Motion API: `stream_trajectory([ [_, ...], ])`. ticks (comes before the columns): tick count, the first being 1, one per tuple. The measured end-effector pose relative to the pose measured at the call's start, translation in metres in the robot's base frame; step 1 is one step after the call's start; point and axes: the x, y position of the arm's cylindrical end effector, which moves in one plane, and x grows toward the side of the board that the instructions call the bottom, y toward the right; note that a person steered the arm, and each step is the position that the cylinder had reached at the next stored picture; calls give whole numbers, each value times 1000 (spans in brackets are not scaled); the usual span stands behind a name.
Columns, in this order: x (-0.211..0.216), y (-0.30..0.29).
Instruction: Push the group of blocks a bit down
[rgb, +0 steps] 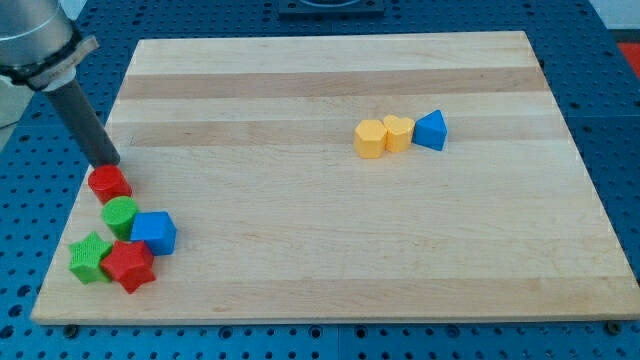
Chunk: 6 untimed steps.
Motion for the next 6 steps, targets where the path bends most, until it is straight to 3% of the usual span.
stream_trajectory([
  [2,22,35],
  [5,41,35],
  [6,19,59],
])
